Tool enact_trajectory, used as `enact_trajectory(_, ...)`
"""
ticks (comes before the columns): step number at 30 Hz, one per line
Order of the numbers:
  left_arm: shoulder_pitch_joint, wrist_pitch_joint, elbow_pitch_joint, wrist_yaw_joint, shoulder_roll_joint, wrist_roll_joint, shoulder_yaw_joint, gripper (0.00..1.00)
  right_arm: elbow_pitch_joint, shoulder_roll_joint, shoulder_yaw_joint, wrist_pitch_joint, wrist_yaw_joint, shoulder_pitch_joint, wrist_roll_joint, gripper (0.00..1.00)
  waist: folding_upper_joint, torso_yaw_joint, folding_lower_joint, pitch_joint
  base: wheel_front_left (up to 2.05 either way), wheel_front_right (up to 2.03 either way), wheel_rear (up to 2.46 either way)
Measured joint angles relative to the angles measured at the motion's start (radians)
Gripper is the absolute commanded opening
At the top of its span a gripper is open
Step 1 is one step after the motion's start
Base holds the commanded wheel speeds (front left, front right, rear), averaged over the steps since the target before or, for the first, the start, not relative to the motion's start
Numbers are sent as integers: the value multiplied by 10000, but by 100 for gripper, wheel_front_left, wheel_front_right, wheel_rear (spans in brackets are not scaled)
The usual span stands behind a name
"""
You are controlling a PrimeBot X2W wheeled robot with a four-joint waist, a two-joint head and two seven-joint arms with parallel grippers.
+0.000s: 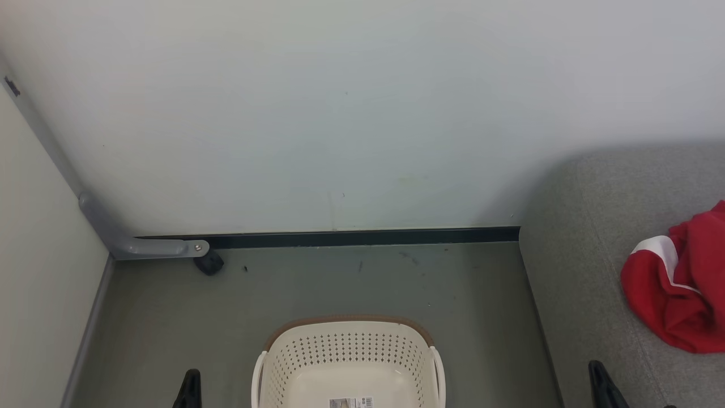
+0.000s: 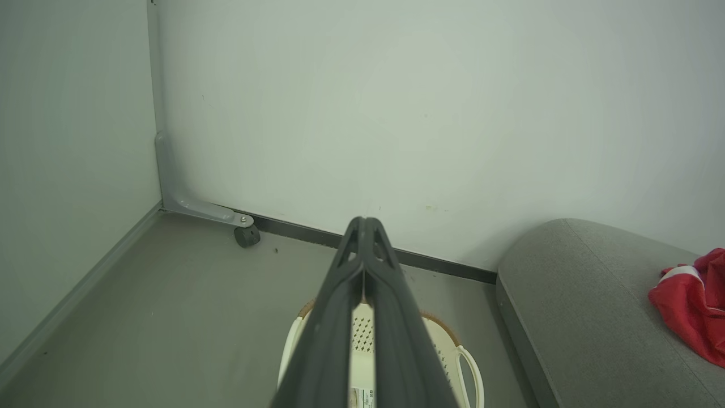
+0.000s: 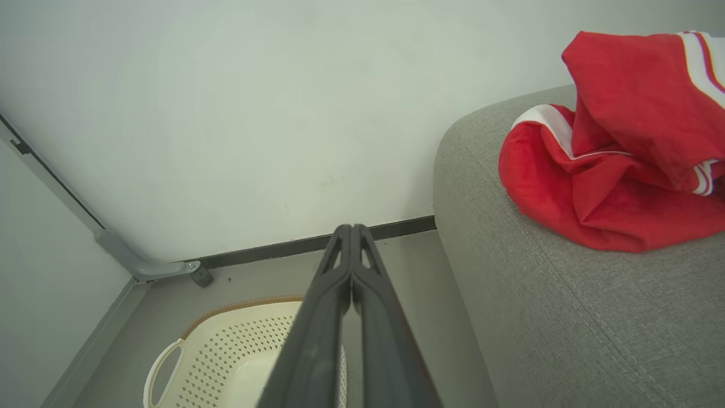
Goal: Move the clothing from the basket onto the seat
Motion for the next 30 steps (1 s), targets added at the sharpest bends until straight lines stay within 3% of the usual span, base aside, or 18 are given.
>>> enact_trajectory(30, -534, 1126, 805, -602, -397, -3294, 957, 0, 556, 483, -1099, 1156, 533, -488, 3781, 0, 0, 51, 0, -125, 0, 0, 0)
